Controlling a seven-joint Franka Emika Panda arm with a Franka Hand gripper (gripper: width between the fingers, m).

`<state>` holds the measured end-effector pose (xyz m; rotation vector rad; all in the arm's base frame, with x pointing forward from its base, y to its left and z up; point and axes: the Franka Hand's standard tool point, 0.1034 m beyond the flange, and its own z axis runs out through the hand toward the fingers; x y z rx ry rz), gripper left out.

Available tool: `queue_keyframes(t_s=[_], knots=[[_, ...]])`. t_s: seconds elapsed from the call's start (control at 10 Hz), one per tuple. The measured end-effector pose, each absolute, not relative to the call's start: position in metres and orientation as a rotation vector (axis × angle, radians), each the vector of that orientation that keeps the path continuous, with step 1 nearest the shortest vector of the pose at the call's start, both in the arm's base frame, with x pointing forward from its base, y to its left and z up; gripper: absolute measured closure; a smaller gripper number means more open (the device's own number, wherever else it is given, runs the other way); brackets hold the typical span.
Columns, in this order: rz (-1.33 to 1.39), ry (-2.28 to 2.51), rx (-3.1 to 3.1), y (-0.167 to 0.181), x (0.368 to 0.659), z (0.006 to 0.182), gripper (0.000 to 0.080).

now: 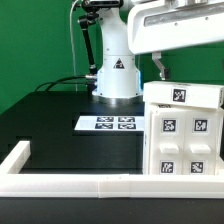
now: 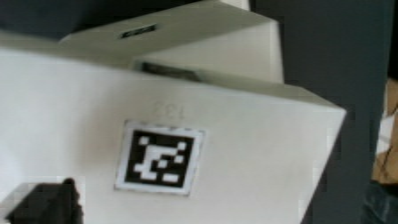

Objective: Assemble cabinet

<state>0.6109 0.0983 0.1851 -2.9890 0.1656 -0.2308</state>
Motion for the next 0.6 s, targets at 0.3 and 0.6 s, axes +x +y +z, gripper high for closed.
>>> queue_keyframes(t_s=[0.3,0.6], knots=[[-0.205,-0.489,-3.031,0.0946,0.6119,0.1832,0.0002],[-0.183,-0.829,-2.979,0.0927,0.6114,0.1810,0.0002]])
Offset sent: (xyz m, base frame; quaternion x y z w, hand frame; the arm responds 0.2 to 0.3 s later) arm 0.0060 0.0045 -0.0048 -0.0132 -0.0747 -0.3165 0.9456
